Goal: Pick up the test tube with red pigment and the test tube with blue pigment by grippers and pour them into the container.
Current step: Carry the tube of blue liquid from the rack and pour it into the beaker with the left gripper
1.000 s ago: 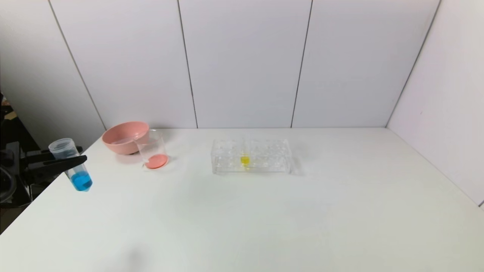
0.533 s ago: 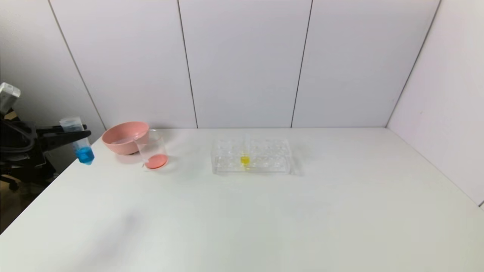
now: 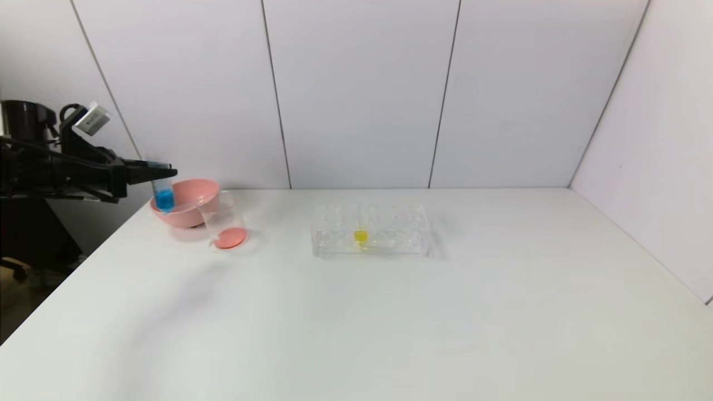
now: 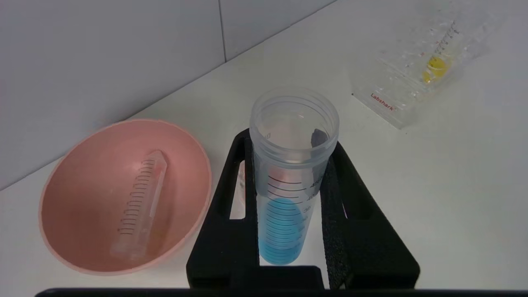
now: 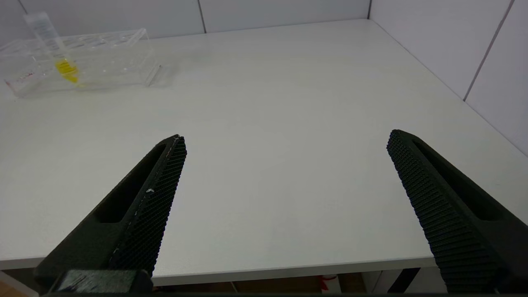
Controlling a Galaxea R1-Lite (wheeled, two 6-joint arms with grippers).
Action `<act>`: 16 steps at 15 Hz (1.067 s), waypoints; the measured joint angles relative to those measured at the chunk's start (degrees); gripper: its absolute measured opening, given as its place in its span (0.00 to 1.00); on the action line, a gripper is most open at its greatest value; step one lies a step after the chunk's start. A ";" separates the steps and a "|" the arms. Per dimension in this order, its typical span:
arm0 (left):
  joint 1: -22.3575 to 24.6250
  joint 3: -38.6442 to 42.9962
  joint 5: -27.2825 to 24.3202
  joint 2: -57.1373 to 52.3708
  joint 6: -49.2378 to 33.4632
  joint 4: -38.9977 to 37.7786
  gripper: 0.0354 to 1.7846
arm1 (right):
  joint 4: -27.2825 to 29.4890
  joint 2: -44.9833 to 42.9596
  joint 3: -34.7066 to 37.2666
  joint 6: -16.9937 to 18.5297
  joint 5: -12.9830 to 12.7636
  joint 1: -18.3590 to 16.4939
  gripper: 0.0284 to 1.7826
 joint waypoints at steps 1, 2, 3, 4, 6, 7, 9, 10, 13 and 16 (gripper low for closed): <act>-0.63 -3.96 1.16 1.63 1.43 4.27 0.23 | 0.00 0.00 0.00 0.00 0.00 0.00 1.00; -1.23 -7.85 2.29 3.25 2.43 8.40 0.23 | 0.00 0.00 0.00 0.00 0.00 0.00 1.00; -1.82 -12.01 3.36 4.94 3.19 12.26 0.23 | 0.00 0.00 0.00 0.00 0.00 0.00 1.00; -2.26 -15.87 4.52 6.38 3.91 15.71 0.23 | 0.00 0.00 0.00 0.00 0.00 0.00 1.00; -3.44 -23.42 9.01 8.91 6.66 23.76 0.23 | 0.00 0.00 0.00 0.02 0.00 0.00 1.00; -4.27 -25.38 12.79 9.85 8.66 27.09 0.23 | 0.00 0.00 0.00 0.00 0.00 0.00 1.00; -6.11 -26.89 19.52 11.12 12.29 30.54 0.23 | 0.00 0.00 0.00 0.00 0.00 -0.02 1.00; -6.61 -27.20 20.89 11.42 13.95 31.50 0.23 | 0.00 0.00 0.00 0.00 0.00 -0.02 1.00; -8.23 -27.39 26.08 11.41 19.18 33.24 0.23 | 0.00 0.00 0.00 0.00 0.00 0.00 1.00; -9.91 -27.78 31.74 10.23 25.86 36.74 0.23 | 0.00 0.00 0.00 0.02 0.00 0.00 1.00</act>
